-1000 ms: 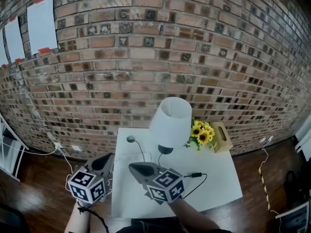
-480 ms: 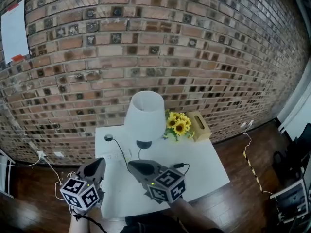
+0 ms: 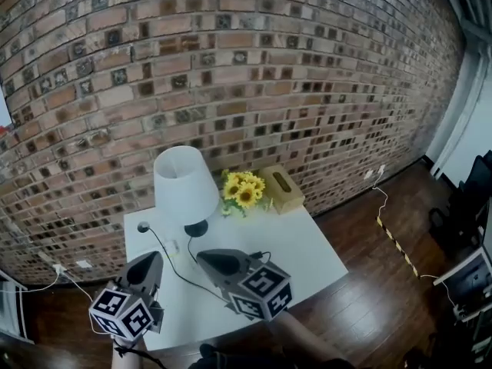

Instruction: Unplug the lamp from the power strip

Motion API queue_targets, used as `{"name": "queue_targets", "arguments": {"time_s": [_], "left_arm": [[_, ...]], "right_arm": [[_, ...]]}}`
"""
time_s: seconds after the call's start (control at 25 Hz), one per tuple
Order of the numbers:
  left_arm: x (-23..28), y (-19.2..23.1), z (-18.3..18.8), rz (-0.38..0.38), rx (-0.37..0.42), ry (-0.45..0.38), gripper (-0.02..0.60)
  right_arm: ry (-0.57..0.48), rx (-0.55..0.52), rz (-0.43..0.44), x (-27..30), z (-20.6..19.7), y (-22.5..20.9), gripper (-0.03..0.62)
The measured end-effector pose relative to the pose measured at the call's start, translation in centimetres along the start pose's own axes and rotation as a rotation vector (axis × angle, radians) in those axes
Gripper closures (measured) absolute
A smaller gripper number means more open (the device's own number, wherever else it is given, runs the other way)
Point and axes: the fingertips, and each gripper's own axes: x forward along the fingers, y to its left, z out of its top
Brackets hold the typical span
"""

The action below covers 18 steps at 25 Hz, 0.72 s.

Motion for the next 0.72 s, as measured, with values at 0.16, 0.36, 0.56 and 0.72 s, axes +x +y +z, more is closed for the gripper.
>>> {"name": "queue_targets", "arguments": {"time_s": [0.16,0.36,0.56,0.72], "left_arm": [[2.9,-5.7,0.1,-0.066,0.033,-0.004,0.569],[5.9,-12.3,-1.0,-0.147,0.080,0.037,0.569],[8.4,-18.1,-1.9,-0.207,0.113,0.056,0.568],[10.2,-23.1,-2.6,-0.260,0.143,0.060,0.568]], "right_arm": [[-0.011,0.028,-0.042,-4.8,-0.9,-2.5,0.591],[-0.040,0.054,-0.113,-11.0,-1.3,-5.8,0.591],[-0.043,0.064,-0.148,-16.4,-2.0,-8.0,0.591],[-0.037,0.068,-0.170,-20.5,-2.8,-9.2,0.591]]}}
